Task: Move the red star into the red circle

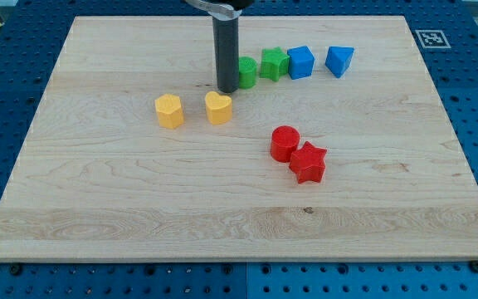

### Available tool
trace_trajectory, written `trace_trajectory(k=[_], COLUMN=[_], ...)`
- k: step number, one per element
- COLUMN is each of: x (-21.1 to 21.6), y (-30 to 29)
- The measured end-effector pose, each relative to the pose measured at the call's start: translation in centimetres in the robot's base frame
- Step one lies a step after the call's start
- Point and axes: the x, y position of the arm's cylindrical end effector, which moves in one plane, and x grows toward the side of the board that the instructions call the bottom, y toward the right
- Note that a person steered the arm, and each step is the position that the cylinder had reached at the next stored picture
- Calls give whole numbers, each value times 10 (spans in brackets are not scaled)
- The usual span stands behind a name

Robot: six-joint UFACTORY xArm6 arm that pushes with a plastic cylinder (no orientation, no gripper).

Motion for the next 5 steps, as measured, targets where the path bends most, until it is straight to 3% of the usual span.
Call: trace_trajectory(k=[2,3,4,5], x=[1,9,32,88], y=[10,44,89,142])
